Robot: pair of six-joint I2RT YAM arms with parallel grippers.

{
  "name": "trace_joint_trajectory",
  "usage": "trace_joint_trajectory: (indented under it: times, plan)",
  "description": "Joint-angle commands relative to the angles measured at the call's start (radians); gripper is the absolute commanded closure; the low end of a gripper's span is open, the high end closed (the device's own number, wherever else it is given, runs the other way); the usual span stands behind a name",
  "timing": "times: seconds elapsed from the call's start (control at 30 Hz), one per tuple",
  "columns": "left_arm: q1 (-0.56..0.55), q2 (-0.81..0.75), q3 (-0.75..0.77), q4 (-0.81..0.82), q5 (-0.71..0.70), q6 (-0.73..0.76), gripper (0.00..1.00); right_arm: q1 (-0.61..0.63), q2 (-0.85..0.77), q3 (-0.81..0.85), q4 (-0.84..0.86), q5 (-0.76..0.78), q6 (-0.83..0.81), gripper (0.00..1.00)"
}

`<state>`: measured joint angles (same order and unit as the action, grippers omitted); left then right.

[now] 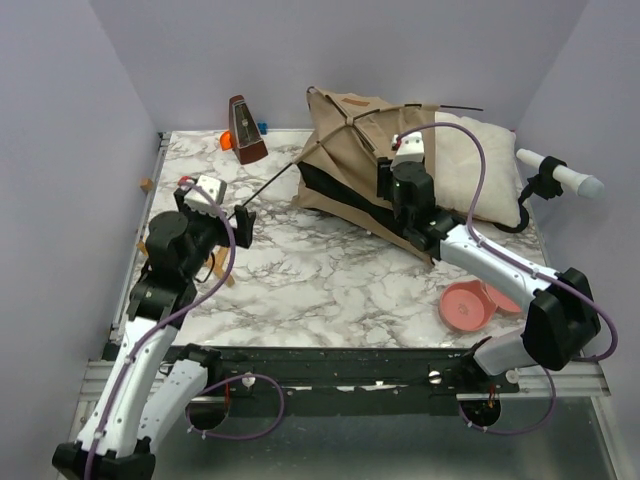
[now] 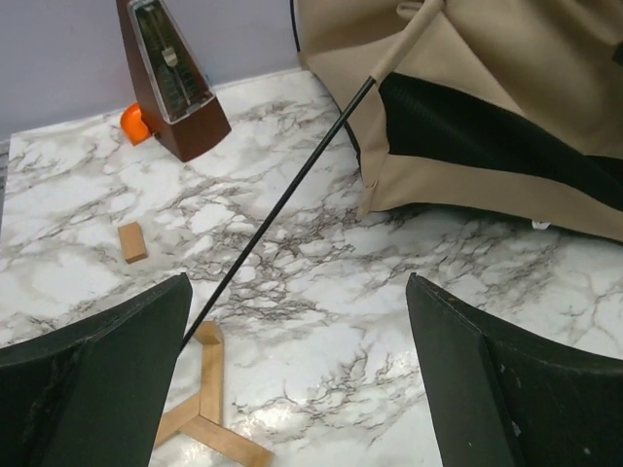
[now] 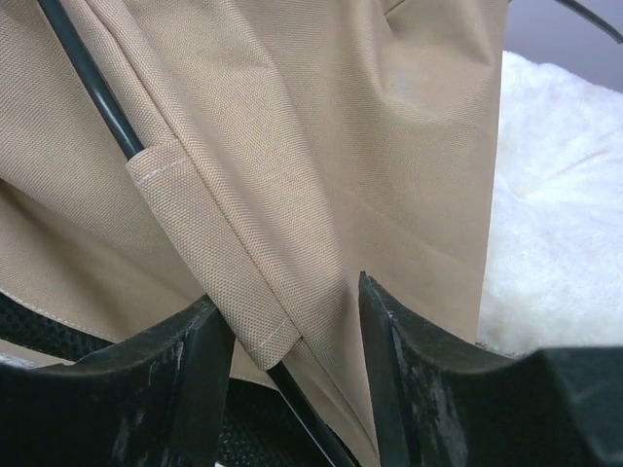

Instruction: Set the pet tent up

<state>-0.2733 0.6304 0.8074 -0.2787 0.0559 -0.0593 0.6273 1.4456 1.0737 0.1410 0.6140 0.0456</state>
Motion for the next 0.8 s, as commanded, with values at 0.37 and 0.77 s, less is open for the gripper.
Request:
trace_joint_trajectory:
  times: [0.37, 0.77]
  plan:
    - [0.190, 0.361, -0.024, 0.030, 0.140, 0.229, 0.01, -0.100, -0.046, -0.040, -0.092, -0.260, 0.076, 0.33]
    - [0.192, 0.579, -0.030, 0.053, 0.125, 0.321, 0.02, -0.132, -0.048, -0.049, -0.103, -0.386, 0.123, 0.32]
